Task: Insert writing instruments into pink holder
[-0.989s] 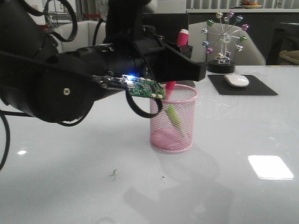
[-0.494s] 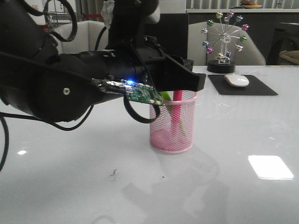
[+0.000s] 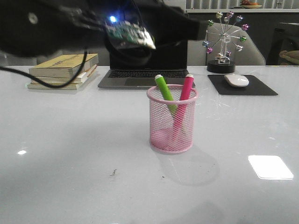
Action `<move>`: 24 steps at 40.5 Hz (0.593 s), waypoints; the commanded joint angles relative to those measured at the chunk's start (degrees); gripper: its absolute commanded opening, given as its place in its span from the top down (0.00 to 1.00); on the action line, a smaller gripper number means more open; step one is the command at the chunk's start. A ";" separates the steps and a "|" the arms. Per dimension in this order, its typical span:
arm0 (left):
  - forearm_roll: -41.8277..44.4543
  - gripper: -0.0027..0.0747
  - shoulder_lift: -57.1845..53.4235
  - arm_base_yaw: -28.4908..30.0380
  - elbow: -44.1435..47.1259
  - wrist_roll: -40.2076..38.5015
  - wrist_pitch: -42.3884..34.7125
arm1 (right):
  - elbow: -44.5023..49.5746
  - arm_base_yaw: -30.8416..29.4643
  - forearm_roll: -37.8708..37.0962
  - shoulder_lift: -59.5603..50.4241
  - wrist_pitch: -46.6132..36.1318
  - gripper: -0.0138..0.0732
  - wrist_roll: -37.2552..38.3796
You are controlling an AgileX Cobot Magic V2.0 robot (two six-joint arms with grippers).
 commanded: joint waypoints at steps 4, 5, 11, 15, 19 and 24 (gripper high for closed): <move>4.31 0.54 -13.14 0.78 -1.62 0.07 20.09 | -1.33 -0.42 -0.44 0.12 -3.73 0.33 -0.20; 4.31 0.54 -14.52 0.78 -1.62 0.07 23.40 | -1.33 -0.42 -0.44 0.12 -3.73 0.33 -0.20; 4.31 0.54 -23.77 0.78 -1.62 0.07 46.47 | -1.33 -0.42 -0.44 0.12 -3.73 0.33 -0.20; 4.31 0.54 -29.11 0.78 -1.62 0.07 56.65 | -1.33 -0.42 -0.44 0.12 -3.73 0.33 -0.20; 4.31 0.54 -33.52 0.78 -1.62 0.07 65.87 | -1.33 -0.42 -0.44 0.12 -3.73 0.33 -0.20; 4.06 0.54 -38.17 0.78 -0.81 0.07 73.26 | -1.33 -0.42 -0.44 0.12 -3.73 0.33 -0.20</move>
